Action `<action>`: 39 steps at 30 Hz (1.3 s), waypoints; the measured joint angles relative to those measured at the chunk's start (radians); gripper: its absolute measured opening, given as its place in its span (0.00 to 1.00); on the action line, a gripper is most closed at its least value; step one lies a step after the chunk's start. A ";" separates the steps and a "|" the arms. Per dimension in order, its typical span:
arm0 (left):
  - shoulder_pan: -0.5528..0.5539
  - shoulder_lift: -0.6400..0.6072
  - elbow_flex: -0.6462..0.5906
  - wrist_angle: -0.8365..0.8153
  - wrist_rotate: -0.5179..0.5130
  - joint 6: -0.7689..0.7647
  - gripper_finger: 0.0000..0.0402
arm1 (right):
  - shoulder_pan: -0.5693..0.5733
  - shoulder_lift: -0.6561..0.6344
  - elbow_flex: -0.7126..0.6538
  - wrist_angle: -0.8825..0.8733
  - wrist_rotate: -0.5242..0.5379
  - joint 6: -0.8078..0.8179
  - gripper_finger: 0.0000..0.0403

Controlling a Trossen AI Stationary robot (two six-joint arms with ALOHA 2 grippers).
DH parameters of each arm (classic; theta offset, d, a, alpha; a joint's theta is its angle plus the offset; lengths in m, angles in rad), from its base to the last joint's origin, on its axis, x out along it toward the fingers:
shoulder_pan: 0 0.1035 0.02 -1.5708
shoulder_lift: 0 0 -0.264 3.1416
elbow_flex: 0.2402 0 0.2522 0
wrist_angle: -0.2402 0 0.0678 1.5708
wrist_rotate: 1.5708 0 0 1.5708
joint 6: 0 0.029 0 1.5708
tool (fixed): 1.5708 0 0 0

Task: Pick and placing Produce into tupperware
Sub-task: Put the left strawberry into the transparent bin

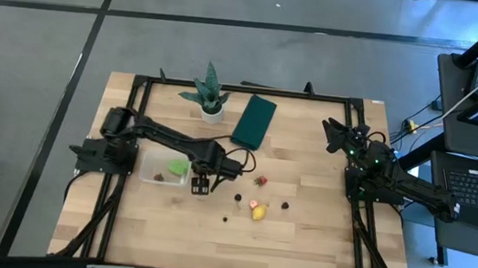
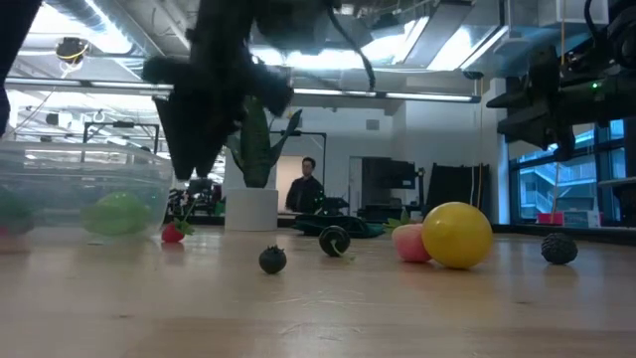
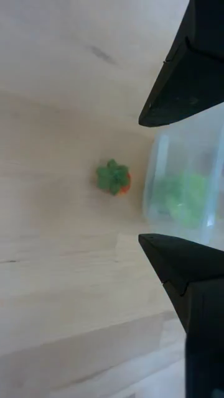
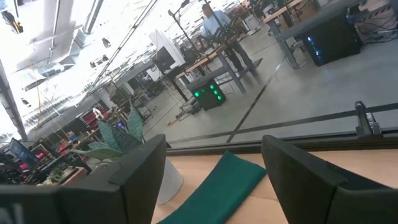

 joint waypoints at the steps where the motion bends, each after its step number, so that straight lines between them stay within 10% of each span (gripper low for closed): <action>1: 0.006 0.017 0.002 -0.002 0.006 0.011 0.72 | 0.000 0.000 0.000 0.000 -0.001 0.000 0.66; 39: 0.072 0.091 -0.125 0.104 0.076 0.079 0.72 | 0.000 0.000 0.000 0.000 0.000 -0.005 0.66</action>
